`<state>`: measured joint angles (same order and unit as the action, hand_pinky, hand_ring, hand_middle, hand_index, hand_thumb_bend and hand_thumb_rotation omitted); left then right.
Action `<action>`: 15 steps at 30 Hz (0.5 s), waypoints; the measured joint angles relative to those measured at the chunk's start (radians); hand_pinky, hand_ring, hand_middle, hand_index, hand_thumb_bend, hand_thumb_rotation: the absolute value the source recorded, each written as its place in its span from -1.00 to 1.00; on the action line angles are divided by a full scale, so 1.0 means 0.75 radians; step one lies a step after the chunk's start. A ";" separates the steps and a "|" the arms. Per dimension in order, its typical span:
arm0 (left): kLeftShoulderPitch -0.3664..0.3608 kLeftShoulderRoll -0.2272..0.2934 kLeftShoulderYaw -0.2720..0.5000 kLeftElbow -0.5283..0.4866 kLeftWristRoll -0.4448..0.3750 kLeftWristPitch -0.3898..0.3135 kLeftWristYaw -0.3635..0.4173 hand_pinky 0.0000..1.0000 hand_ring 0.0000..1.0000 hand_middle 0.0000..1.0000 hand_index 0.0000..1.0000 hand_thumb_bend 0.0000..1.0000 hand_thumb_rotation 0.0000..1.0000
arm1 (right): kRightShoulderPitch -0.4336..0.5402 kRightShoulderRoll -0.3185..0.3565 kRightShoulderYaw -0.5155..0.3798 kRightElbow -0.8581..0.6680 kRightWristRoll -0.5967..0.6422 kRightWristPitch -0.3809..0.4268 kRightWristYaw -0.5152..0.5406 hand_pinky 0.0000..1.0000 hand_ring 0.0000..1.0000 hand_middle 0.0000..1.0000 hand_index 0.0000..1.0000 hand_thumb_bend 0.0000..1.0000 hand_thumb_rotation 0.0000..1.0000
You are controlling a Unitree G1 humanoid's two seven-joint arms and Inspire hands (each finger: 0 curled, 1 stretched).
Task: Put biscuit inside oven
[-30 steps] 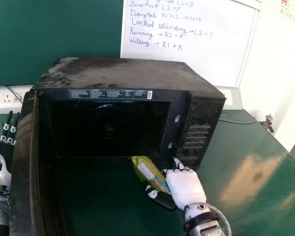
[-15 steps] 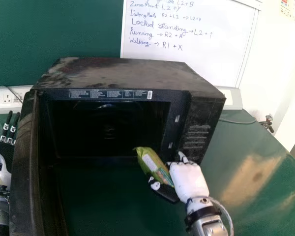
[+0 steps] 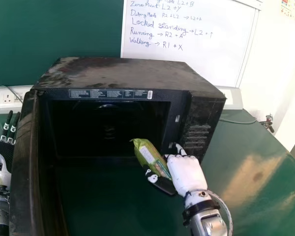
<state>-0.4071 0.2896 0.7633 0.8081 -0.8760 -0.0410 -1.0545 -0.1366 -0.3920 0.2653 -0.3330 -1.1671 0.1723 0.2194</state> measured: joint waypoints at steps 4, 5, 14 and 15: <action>-0.001 0.000 0.000 -0.001 0.000 0.002 0.001 -1.00 -0.75 -0.20 0.76 -0.75 0.29 | -0.017 0.002 0.010 -0.002 -0.008 0.010 0.011 -0.07 -0.07 -0.06 0.02 0.06 -1.00; -0.001 0.000 0.000 0.000 0.000 0.006 0.000 -1.00 -0.75 -0.21 0.76 -0.75 0.29 | -0.020 0.004 0.012 -0.002 -0.009 0.012 0.011 -0.07 -0.07 -0.06 0.01 0.06 -1.00; -0.001 -0.001 0.000 -0.001 -0.001 0.007 -0.001 -1.00 -0.75 -0.22 0.75 -0.72 0.30 | -0.061 0.018 0.019 0.004 -0.004 0.015 0.011 -0.20 -0.17 -0.07 0.02 0.06 -1.00; -0.001 -0.001 0.000 -0.002 -0.001 0.007 0.000 -1.00 -0.75 -0.23 0.75 -0.72 0.30 | -0.062 0.018 0.019 0.007 -0.003 0.015 0.011 -0.19 -0.16 -0.07 0.01 0.06 -1.00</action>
<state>-0.4077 0.2888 0.7633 0.8063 -0.8764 -0.0358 -1.0546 -0.1831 -0.3782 0.2793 -0.3281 -1.1696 0.1833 0.2276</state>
